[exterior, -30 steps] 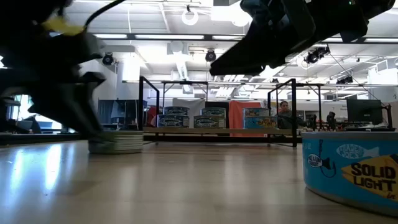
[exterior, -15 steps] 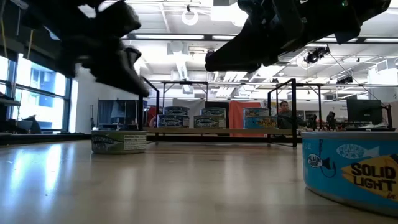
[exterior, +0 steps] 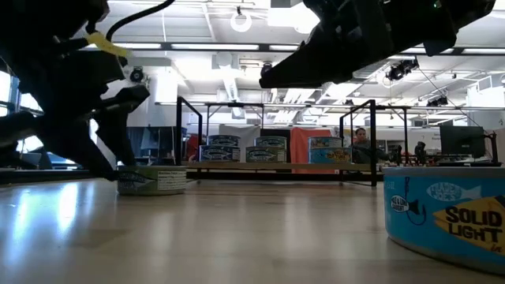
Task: Stack canned seafood by type on shelf
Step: Stack the green tuna can on top of the bottom green tuna can on the shelf
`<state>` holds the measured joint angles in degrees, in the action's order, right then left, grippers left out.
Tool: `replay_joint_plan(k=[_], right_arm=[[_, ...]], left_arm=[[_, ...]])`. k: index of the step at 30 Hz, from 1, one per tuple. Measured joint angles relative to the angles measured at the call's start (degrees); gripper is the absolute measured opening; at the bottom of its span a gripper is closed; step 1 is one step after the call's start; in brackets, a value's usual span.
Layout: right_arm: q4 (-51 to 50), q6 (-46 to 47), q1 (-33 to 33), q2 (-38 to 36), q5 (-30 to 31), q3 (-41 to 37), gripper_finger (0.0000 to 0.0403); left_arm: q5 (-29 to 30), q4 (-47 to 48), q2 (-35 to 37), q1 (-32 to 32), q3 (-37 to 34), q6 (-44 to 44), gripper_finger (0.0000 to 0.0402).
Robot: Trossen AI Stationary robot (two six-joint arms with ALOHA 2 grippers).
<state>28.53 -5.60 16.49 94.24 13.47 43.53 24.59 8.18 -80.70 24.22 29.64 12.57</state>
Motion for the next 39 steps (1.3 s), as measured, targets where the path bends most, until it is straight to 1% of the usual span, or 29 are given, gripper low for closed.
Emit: replay_joint_plan(k=[3, 5, 9, 11, 15, 19, 22, 24, 25, 28, 30, 32, 34, 39], right_arm=[[0.0, -3.6, 0.0, 0.0, -0.5, 0.0, 0.0133], [0.0, -6.0, 0.0, 0.0, -0.4, 0.0, 0.0133], [0.0, -8.2, -0.7, 0.0, 0.4, 0.0, 0.0139], [-0.1, -8.2, -1.1, 0.0, 0.4, 0.0, 0.0149], [-0.6, -7.5, -1.9, 0.0, -0.1, 0.0, 0.0189], [-2.6, -10.0, -2.5, 0.0, 0.3, 0.0, 0.0231], [-2.6, -12.9, -3.3, 1.4, 1.3, 0.0, 0.0249], [-2.1, -16.3, -3.6, 3.5, 1.8, 0.0, 0.0253], [-2.1, -18.1, -3.8, 4.6, 3.0, 0.0, 0.0254], [0.1, -22.2, -3.9, 7.9, 9.9, 0.0, 0.0254], [1.5, -24.1, -3.9, 9.3, 12.8, 0.0, 0.0254], [3.0, -25.5, -3.9, 10.3, 12.8, 0.0, 0.0254], [3.8, -26.4, -3.9, 10.9, 11.5, 0.1, 0.0254], [3.5, -26.5, -3.9, 12.4, 9.4, 1.7, 0.025]], left_arm=[[-0.7, -7.4, -1.6, -0.7, -1.4, 1.1, 0.0115], [-1.4, -11.6, -3.0, -1.6, -1.6, 1.2, 0.0089], [-4.7, -19.7, -6.2, -4.3, -1.5, 2.5, 0.002], [-6.2, -24.4, -8.0, -5.9, -1.5, 3.5, 0.0008], [-9.6, -29.7, -10.8, -9.3, 0.1, 3.5, 0.0008], [-11.2, -31.4, -12.0, -12.5, 3.4, 0.5, 0.0003], [-12.8, -31.2, -12.4, -14.5, 5.5, -2.8, 0.0002], [-14.2, -31.4, -12.4, -15.6, 6.8, -5.0, 0.0001], [-14.9, -31.6, -12.4, -16.1, 7.3, -6.0, 0.0001], [-17.2, -31.5, -12.4, -17.3, 8.3, -8.0, 0.0001], [-18.8, -31.5, -12.3, -17.8, 8.6, -8.9, 0.0001], [-19.4, -31.6, -12.3, -18.3, 8.6, -9.8, 0.0001], [-19.7, -32.0, -12.3, -18.5, 8.6, -10.4, 0.0], [-19.6, -32.4, -12.3, -18.6, 8.7, -10.5, 0.0]])
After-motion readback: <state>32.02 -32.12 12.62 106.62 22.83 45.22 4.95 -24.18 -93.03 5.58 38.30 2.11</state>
